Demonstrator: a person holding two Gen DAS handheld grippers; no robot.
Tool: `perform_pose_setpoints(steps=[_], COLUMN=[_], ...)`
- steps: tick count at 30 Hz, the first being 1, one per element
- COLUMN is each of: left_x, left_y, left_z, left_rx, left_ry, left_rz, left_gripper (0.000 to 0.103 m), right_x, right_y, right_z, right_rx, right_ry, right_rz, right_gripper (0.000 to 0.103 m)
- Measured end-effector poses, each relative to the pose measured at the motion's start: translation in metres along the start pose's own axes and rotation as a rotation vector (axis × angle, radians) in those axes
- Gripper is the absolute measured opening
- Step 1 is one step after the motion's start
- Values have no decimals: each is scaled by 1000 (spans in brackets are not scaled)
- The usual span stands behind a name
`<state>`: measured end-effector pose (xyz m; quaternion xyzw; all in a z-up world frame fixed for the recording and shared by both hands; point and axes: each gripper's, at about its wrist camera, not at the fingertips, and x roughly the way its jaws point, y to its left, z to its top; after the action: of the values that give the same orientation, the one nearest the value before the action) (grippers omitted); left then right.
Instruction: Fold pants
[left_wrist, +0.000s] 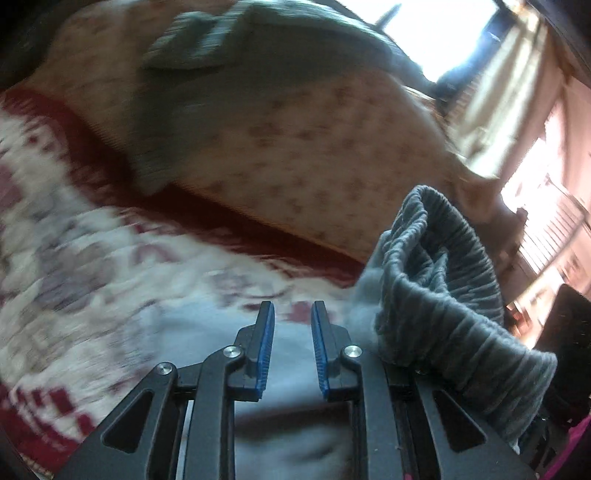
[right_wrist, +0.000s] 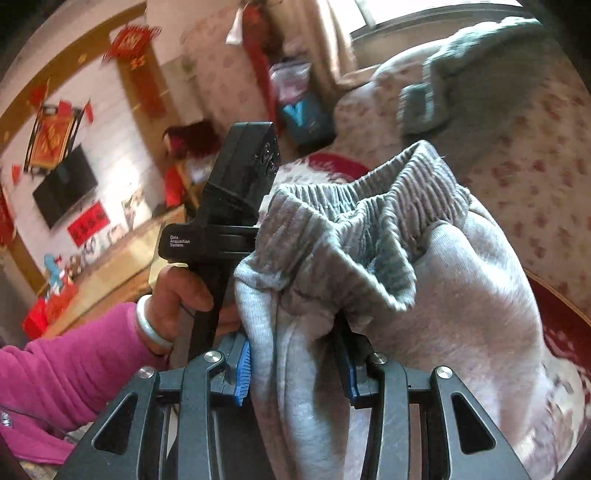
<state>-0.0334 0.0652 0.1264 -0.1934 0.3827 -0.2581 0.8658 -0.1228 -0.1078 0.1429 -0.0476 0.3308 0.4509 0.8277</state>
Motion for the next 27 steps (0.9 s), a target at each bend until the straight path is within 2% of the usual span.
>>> perform_pose_setpoints(steps=[5,6,8,10,11,12,13,15,18,20,23,27], left_x=[-7,-11,-18,-29,-35,-43,-50,-61,-76,-84,-90,-89], left_y=[77,84,96,99,97,94,88,70,37,10,-25,-63], left_z=[-29,-34,-42,-46,-47,-48,-47,-43,-41,-41,-46,-52], left_rx=[-167,-187,-216,-232,-231,-225,-216,-177,-103,-39,37,106], left_ry=[-6,-10,-21,-49,-65,-82,-97,-126,-150,-163,-167,-166], left_rz=[110,129,160,160,158,159,163,170,179,175,176,183], left_gripper=[20,26,39,59,63,70,74,75,82,83,85,86], right_x=[64,80,95,92,90,82,76,56,24,1,-31,-50], right_y=[6,4,2,-1,-1,-1,0,0,-3,-9,-28,-58], right_z=[-6,-13,-22,-26,-24,-21,-21,-16,-10,-8,-12,-20], right_rx=[-15,-9,14,51,54,66,75,81,57,48,51,85], right_ry=[95,134,164,144,137,131,130,119,71,35,5,3], right_rz=[15,24,42,108,127,163,180,186,149,98,-20,-170], right_gripper=[44,46,56,66,75,79,85,87,87,90,92,92])
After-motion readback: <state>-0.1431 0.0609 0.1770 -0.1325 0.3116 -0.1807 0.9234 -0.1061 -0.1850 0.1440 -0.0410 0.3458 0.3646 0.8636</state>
